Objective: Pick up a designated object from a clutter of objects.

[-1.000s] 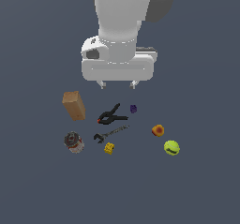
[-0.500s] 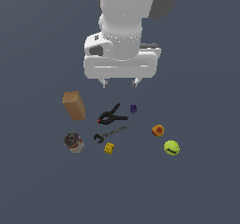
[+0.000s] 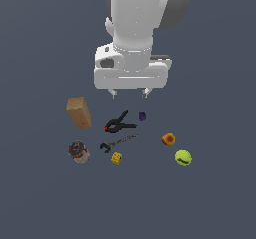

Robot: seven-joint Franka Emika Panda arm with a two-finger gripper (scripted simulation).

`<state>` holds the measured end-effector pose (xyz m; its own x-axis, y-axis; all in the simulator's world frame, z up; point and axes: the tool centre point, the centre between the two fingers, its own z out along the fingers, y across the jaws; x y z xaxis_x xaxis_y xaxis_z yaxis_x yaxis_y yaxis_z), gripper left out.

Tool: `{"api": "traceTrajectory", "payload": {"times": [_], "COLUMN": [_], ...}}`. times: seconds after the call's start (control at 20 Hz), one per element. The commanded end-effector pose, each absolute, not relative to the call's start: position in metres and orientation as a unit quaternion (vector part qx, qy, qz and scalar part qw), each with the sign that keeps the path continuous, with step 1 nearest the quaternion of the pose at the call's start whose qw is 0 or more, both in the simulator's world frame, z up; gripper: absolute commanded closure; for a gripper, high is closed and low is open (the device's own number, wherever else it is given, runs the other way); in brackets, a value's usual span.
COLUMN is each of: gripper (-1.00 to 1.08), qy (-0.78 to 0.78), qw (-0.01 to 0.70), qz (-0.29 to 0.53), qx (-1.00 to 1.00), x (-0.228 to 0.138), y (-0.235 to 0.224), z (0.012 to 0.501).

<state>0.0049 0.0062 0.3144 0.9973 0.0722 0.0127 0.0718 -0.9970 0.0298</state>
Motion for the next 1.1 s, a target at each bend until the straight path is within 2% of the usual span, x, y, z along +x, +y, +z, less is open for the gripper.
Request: {"api": "traceTrajectory", "payload": {"times": [0.0, 0.5, 1.05], "gripper": [-0.92, -0.92, -0.92], "qy": [0.038, 0.05, 0.068], "qw": [0.015, 0.014, 0.008], "qz": [0.006, 0.005, 0.002], "qx": [0.999, 0.999, 0.998], "x": [0.003, -0.017, -0.07], "y": [0.01, 0.034, 0.063], "z": [0.302, 0.223, 0.129]}}
